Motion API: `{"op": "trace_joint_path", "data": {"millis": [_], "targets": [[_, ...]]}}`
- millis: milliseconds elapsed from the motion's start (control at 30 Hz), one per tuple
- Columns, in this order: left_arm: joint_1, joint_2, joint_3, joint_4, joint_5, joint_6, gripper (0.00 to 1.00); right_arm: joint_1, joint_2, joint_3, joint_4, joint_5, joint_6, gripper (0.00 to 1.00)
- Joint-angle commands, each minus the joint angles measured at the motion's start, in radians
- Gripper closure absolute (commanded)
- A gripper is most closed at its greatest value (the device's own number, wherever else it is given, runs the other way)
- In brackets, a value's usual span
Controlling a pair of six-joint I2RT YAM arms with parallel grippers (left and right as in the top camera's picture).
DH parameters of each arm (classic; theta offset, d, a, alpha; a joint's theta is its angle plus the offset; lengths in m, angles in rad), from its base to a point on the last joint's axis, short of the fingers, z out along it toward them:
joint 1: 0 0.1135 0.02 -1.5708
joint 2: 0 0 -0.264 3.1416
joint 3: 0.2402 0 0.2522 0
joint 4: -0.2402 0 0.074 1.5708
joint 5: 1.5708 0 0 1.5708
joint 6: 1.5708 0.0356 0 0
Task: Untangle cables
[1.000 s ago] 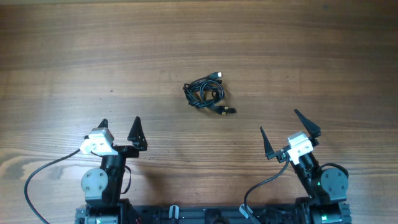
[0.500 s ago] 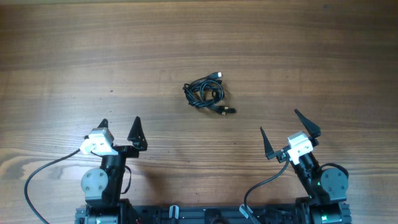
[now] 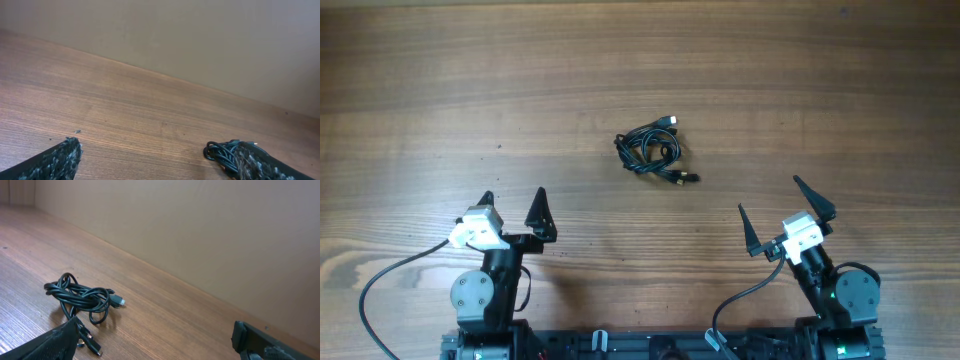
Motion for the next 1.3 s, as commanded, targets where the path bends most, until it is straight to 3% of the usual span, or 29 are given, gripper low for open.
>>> {"op": "trace_joint_path", "data": {"millis": [0,867,1033,1133,1267], "targets": [[-0.006,-0.003,-0.008,-0.003,-0.016,0.023,0.00,0.006,-0.006,-0.003,0.002,0.014,0.005,0.00],[-0.005,-0.003,-0.008,-0.003,-0.023,0.020,0.00,0.006,-0.006,-0.003,0.002,0.014,0.005,0.00],[-0.005,-0.003,-0.008,0.092,0.222,-0.046,0.00,0.006,-0.006,-0.003,0.002,0.014,-0.039,0.00],[-0.005,-0.001,0.007,0.102,0.231,-0.118,0.00,0.006,-0.006,-0.003,0.003,0.013,-0.040,0.00],[-0.005,0.047,0.089,0.042,0.251,-0.120,0.00,0.006,-0.006,-0.003,0.002,0.013,-0.039,0.00]]}}
